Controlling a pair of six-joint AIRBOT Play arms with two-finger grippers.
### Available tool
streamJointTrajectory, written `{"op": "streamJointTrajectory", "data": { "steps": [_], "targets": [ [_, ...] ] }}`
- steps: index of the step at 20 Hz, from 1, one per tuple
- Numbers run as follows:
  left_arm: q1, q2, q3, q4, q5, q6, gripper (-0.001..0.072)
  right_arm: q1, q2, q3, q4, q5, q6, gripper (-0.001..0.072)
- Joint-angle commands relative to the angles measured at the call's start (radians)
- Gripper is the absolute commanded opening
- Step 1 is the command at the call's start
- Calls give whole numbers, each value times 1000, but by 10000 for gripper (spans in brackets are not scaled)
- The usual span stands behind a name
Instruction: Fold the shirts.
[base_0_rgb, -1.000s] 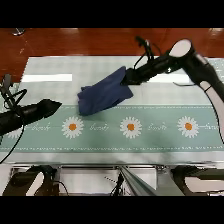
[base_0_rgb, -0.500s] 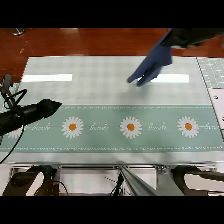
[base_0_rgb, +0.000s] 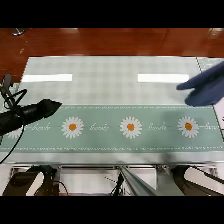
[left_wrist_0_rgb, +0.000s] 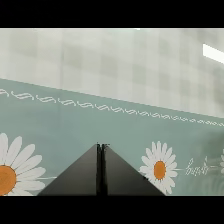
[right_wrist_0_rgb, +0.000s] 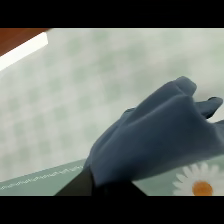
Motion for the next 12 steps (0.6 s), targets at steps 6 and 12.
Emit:
{"op": "streamJointTrajectory", "data": {
  "steps": [6, 12],
  "targets": [
    [1, 0, 0, 0, 2, 0, 18, -386, 251, -369, -40, 87, -3, 21],
    [1, 0, 0, -5, 18, 0, 18, -683, 422, -630, -297, 87, 1, 23]
  ]
}}
